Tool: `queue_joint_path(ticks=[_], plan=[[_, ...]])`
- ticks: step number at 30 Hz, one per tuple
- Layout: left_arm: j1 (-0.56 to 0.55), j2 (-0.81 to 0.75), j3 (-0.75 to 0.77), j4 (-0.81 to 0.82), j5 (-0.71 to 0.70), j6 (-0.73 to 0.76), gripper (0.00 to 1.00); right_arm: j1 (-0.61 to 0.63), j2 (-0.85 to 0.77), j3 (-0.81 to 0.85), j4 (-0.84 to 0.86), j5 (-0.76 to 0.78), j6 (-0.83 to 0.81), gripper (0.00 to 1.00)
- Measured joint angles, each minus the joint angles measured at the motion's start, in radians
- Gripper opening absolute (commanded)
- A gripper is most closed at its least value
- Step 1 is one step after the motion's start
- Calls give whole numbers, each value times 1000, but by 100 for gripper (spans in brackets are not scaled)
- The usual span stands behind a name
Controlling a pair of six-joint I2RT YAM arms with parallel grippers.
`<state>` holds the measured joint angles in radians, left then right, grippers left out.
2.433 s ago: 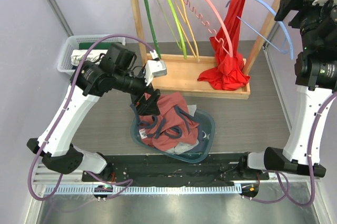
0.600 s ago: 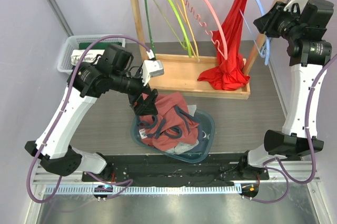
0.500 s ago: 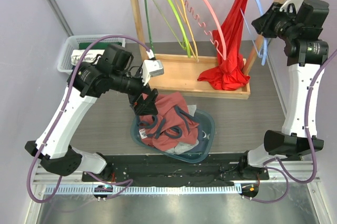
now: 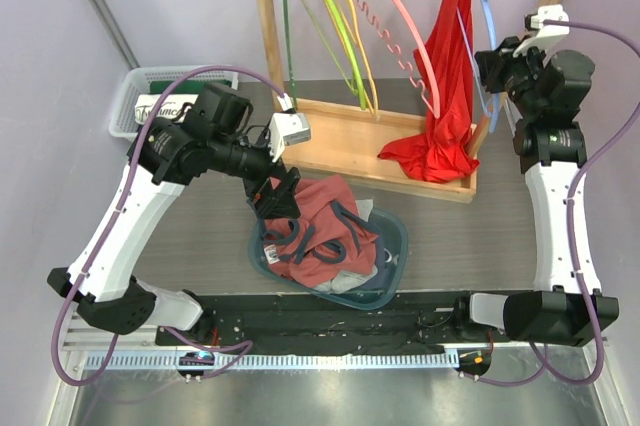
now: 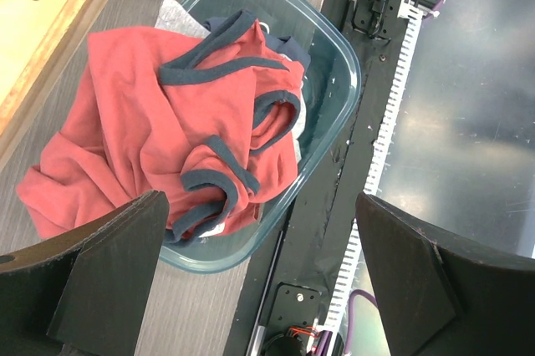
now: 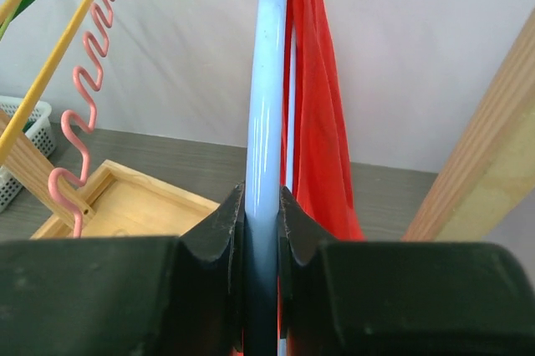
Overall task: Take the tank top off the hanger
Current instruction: Pick up the hanger from the clothesline.
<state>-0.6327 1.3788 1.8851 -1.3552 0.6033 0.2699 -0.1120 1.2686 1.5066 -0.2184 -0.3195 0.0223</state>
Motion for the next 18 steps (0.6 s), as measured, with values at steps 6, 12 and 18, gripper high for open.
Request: queue_joint_path(ticks=[6,12,18], plan=[[1,0,2,0,0,0,100,5,-26,-111,164,-2,-20,1],[5,0,2,0,0,0,100,15,-21,-145,262,-3,-21,1],[7,0,2,0,0,0,100,19,-14,-147,316,8,4,1]])
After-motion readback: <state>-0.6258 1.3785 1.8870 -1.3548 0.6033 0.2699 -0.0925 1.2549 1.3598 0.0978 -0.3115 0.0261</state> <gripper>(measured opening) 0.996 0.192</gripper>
